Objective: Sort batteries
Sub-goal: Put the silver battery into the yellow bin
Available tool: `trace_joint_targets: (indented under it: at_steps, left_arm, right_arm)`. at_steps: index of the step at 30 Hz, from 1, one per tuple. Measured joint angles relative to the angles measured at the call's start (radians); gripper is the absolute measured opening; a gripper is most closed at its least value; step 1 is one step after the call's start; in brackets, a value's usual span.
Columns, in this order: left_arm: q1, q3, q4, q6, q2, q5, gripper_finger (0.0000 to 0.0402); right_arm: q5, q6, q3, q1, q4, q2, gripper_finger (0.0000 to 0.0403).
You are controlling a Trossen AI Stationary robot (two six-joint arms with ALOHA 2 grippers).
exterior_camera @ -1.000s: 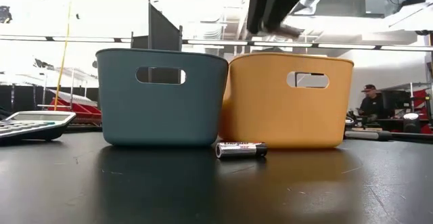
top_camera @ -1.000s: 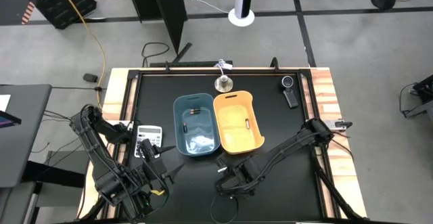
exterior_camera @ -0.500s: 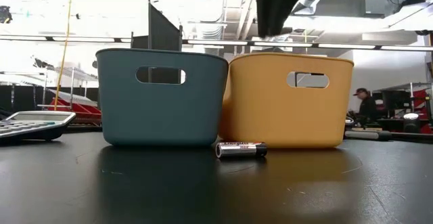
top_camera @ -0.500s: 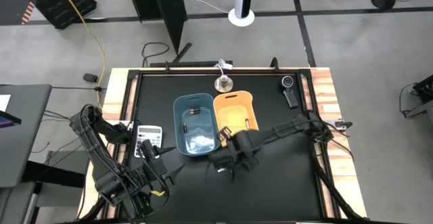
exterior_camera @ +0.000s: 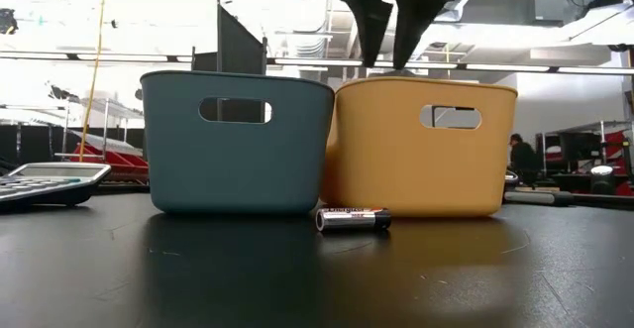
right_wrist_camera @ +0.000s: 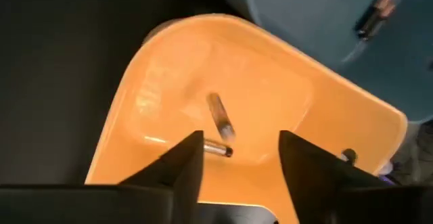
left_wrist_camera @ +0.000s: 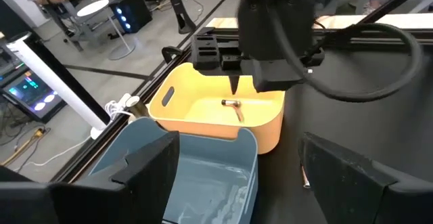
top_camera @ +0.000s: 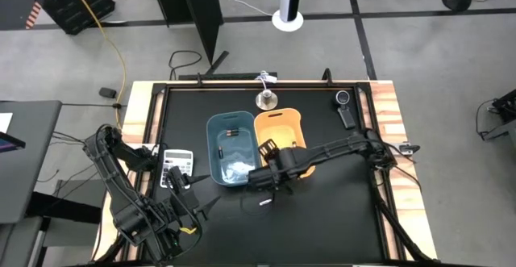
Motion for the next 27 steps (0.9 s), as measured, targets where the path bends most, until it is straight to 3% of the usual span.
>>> trace_joint_targets:
  at_steps: [7,13,27]
  left_arm:
    - [0.0,0.0,0.0,0.011,0.0,0.0,0.0295]
    - [0.0,0.0,0.0,0.01,0.0,0.0,0.0295]
    - [0.0,-0.001,0.001,0.005,0.0,0.007,0.0295]
  right_arm:
    - [0.004,0.047,0.046,0.114,0.138,0.0,0.0236]
    - [-0.157,0.135,0.016,0.189,0.372,-0.001,0.0224]
    - [-0.173,0.306,-0.35,0.168,0.71,0.001,0.0211]
